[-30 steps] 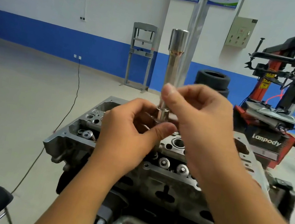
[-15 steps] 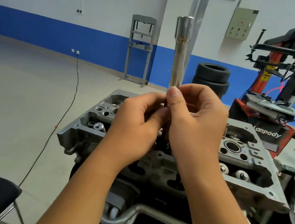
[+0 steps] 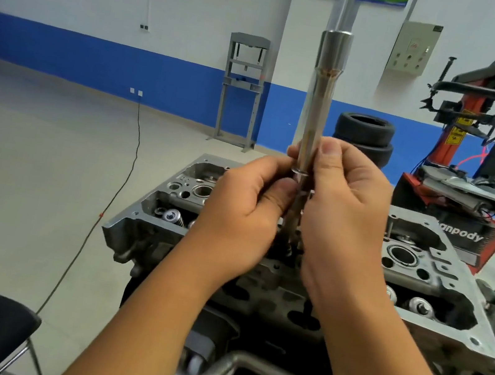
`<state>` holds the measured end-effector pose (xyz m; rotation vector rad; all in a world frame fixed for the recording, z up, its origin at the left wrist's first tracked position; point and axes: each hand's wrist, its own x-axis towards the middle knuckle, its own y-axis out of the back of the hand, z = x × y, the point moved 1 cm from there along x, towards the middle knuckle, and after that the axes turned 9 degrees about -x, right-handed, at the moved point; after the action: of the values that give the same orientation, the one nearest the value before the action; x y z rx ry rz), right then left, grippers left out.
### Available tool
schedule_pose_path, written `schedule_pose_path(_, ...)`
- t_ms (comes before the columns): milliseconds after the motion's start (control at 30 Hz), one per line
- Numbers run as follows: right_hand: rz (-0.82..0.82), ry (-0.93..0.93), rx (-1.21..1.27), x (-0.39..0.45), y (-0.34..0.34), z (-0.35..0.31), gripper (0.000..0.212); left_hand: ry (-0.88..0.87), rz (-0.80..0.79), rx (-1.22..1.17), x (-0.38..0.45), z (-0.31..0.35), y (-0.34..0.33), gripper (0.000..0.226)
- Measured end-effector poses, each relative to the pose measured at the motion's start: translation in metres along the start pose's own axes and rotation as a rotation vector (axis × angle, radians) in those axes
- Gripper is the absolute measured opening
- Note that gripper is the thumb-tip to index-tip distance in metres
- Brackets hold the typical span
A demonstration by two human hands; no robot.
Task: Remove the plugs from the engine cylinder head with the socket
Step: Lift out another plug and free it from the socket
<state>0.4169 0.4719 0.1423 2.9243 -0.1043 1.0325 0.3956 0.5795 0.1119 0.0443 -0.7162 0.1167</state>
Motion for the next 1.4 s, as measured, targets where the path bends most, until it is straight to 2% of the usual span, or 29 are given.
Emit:
schedule_pose_path(200,-0.113,-0.013,0.187,-0.013,0.024,0.007,0.015,-0.002,-0.087,-0.003,0.000,-0.005,0.007,0.024)
schedule_pose_path(367,-0.100,-0.152,0.277,-0.013,0.033,0.013,0.025,0.060,-0.128,0.027,0.002,0.002,0.009,0.031)
schedule_pose_path(567,-0.133,-0.058,0.230,-0.012,0.028,0.008,0.020,0.107,-0.166,0.036,0.003,0.009,0.011,0.026)
schedule_pose_path(733,-0.031,-0.054,0.145,-0.016,0.024,0.007,0.011,0.150,-0.184,-0.012,0.005,0.004,0.011,0.019)
schedule_pose_path(900,-0.131,-0.171,0.081,-0.011,0.026,-0.009,0.024,0.109,-0.167,-0.072,0.004,0.006,0.012,0.013)
schedule_pose_path(967,-0.100,-0.090,-0.010,-0.014,0.027,-0.015,0.024,0.137,-0.188,-0.046,0.003,0.009,0.011,0.013)
schedule_pose_path(1033,-0.082,0.041,-0.065,-0.024,0.030,-0.011,0.008,0.151,-0.225,-0.060,0.003,0.011,0.011,0.019)
schedule_pose_path(1100,-0.112,0.134,-0.116,-0.033,0.035,-0.003,0.017,0.122,-0.232,-0.079,0.003,0.009,0.014,0.024)
schedule_pose_path(1200,-0.045,0.131,-0.082,-0.025,0.047,-0.004,0.021,0.132,-0.245,-0.103,0.005,0.006,0.011,0.020)
schedule_pose_path(1267,0.028,0.138,-0.012,-0.018,0.046,-0.010,0.017,0.141,-0.210,-0.054,0.006,0.006,0.008,0.020)
schedule_pose_path(1400,0.110,0.138,-0.004,-0.020,0.021,-0.007,0.018,0.091,-0.144,-0.007,0.002,0.006,0.007,0.024)
